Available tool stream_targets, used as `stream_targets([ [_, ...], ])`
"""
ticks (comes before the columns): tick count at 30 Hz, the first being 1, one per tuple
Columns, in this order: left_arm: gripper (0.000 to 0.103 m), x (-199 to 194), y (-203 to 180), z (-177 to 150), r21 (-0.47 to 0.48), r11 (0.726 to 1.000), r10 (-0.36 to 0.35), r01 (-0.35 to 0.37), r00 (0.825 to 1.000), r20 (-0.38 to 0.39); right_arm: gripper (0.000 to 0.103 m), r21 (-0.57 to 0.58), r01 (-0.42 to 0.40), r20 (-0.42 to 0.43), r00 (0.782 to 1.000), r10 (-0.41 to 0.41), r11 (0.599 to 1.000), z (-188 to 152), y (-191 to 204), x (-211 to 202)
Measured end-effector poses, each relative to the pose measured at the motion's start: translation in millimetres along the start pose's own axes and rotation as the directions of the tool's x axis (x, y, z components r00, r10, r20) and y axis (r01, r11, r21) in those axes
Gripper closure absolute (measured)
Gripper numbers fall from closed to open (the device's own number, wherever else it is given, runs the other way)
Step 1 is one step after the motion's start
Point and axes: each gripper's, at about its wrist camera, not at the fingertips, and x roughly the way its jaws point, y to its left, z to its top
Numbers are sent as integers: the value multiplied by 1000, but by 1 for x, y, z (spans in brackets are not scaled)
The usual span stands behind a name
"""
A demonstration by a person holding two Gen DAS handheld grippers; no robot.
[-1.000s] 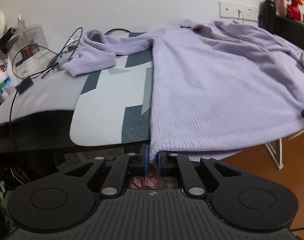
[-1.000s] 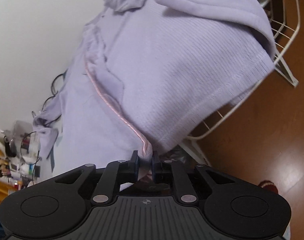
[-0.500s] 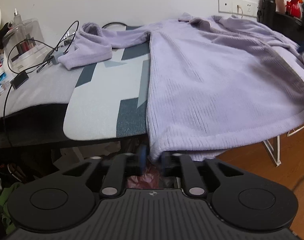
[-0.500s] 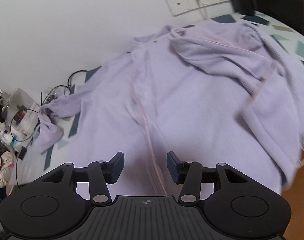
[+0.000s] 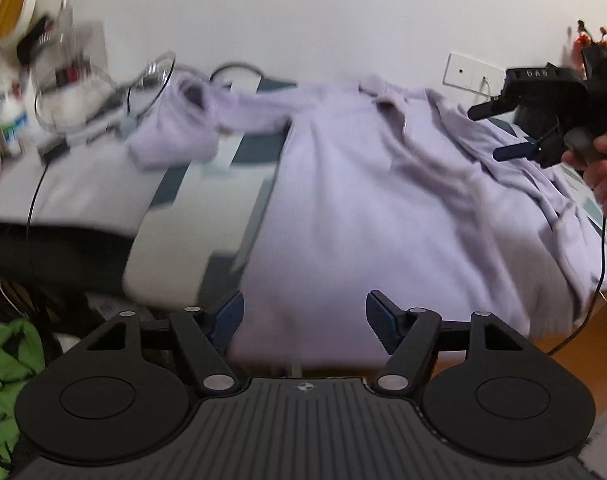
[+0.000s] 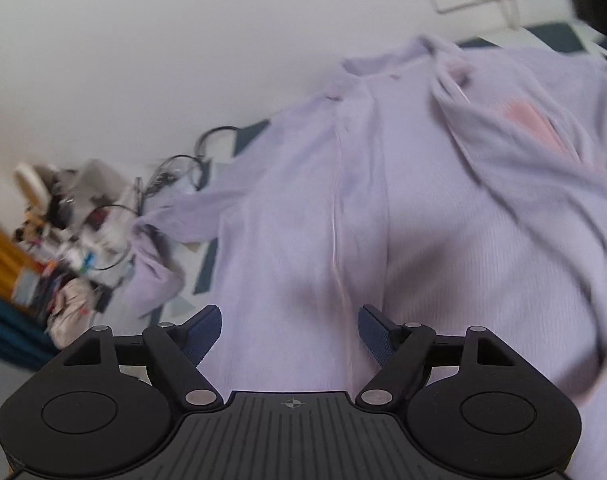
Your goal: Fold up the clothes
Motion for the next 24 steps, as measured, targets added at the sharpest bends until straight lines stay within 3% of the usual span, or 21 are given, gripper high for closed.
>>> stream_targets([
  [3, 34, 29, -55, 14, 15, 1000, 6, -5, 1000, -25, 30, -30, -29, -9, 1000, 29, 999, 39, -21, -17],
  [9, 34, 72, -146, 22, 116, 991, -50, 60, 995, -89, 30, -98, 16, -42, 999, -21, 995, 89, -54, -42],
  [14, 35, 90, -168, 8, 135, 988, -59, 71, 994, -96, 30, -140, 60, -38, 997, -66, 988, 104, -59, -58],
  [18, 51, 107, -174, 1, 139, 990, 13, 1, 995, -104, 28, -127, 67, -37, 997, -72, 990, 117, -60, -50],
  [24, 51, 119, -188, -9, 110, 989, 114, -101, 986, -121, 31, -196, 107, -88, 988, -126, 975, 149, -36, 18],
])
